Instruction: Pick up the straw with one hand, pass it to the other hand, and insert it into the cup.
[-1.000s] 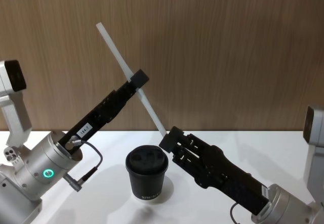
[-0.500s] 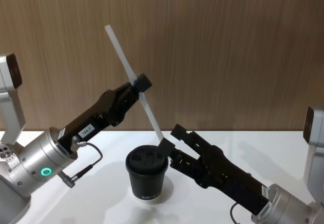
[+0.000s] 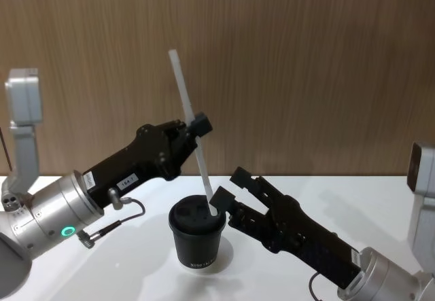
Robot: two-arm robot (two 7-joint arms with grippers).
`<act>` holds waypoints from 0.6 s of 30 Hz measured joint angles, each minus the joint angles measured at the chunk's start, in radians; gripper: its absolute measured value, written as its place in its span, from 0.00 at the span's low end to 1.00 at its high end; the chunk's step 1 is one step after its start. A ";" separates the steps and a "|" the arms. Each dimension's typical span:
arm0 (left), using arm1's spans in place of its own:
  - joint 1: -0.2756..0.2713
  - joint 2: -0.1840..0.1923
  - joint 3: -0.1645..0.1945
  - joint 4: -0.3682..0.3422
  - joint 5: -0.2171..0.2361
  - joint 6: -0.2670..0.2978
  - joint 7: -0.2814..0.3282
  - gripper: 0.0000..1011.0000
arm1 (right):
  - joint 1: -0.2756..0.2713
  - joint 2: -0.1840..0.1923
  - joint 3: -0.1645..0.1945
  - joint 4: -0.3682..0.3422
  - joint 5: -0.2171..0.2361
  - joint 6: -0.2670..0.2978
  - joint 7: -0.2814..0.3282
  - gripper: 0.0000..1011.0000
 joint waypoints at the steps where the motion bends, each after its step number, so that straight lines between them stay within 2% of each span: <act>1: -0.001 0.002 0.002 -0.002 0.012 -0.002 0.009 0.00 | 0.000 0.000 0.000 0.000 0.000 0.000 0.000 0.99; 11: -0.012 0.021 0.029 -0.025 0.183 -0.016 0.149 0.00 | 0.000 0.000 0.000 0.000 0.000 0.000 0.000 0.99; 12: -0.014 0.023 0.033 -0.027 0.212 -0.016 0.173 0.00 | 0.000 0.000 0.000 0.000 0.000 0.000 0.000 0.99; 18: -0.020 0.024 0.045 -0.031 0.300 -0.015 0.251 0.00 | 0.000 0.000 0.000 0.000 0.000 0.000 0.000 0.99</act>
